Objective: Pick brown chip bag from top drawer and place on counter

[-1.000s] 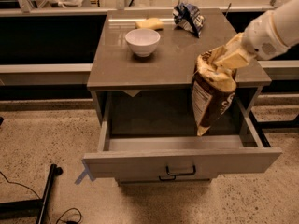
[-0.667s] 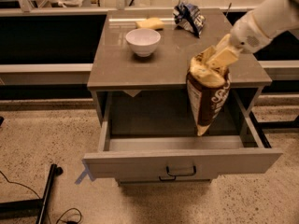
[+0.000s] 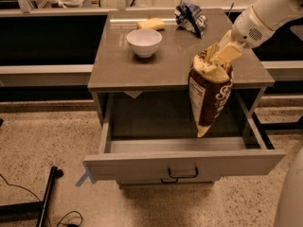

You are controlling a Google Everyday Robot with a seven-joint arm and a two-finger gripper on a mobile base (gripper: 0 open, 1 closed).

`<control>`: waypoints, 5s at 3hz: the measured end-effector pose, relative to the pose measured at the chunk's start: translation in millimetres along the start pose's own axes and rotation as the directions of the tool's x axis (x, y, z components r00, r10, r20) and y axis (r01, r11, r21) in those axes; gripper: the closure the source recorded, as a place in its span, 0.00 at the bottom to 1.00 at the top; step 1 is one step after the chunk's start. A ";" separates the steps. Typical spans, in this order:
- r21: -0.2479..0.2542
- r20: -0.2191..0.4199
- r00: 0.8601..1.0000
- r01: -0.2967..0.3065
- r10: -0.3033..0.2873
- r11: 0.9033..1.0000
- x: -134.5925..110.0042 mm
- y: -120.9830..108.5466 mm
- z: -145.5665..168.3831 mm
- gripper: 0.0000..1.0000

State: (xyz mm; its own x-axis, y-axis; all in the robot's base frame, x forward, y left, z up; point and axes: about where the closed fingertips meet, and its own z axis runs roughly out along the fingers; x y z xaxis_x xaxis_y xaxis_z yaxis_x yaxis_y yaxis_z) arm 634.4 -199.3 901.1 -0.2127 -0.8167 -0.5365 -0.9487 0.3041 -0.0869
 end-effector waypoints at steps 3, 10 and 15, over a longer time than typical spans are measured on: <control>0.122 0.155 0.959 0.219 -0.236 0.968 -92.3 -12.0 -87.2 1.00; 0.278 0.217 0.969 0.055 -0.118 0.959 -16.7 -103.1 -71.1 0.73; 0.173 0.206 0.965 0.125 -0.160 0.977 -8.1 -101.3 -9.5 0.00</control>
Offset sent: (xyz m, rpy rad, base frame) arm 0.0186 0.0288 0.1741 0.0900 -0.2989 0.2271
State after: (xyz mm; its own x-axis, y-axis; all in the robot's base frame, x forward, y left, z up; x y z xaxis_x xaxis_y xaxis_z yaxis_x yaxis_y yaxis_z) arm 730.1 -228.2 922.2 -0.0053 -0.7362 -0.6768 -0.9130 0.2796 -0.2970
